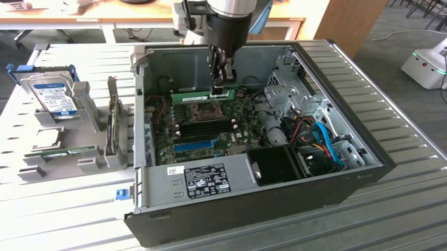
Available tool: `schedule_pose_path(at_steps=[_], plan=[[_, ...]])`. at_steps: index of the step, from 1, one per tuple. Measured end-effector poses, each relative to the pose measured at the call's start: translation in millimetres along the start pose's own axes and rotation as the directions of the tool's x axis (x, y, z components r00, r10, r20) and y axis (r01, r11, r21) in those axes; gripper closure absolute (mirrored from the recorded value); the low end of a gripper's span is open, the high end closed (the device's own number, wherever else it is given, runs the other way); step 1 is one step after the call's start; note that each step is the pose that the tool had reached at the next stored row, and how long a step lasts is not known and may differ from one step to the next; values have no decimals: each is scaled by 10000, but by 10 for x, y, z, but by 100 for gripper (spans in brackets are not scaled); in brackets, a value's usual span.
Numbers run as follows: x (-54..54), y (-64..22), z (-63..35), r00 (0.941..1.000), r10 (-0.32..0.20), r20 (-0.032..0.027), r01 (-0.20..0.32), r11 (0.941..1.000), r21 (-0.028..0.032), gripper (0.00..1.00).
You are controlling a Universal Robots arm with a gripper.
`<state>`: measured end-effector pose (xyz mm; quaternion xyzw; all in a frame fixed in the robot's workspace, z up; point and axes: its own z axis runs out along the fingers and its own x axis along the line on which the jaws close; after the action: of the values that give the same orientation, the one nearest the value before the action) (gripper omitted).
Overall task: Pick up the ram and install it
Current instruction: 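Insert the ram into the slot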
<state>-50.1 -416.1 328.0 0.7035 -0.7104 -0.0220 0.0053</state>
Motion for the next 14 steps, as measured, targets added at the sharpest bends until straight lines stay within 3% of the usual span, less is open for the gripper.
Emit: schedule_pose_path(at_steps=[14], plan=[[6,-10,246,10000,0,0,0,10000,-1,89]])
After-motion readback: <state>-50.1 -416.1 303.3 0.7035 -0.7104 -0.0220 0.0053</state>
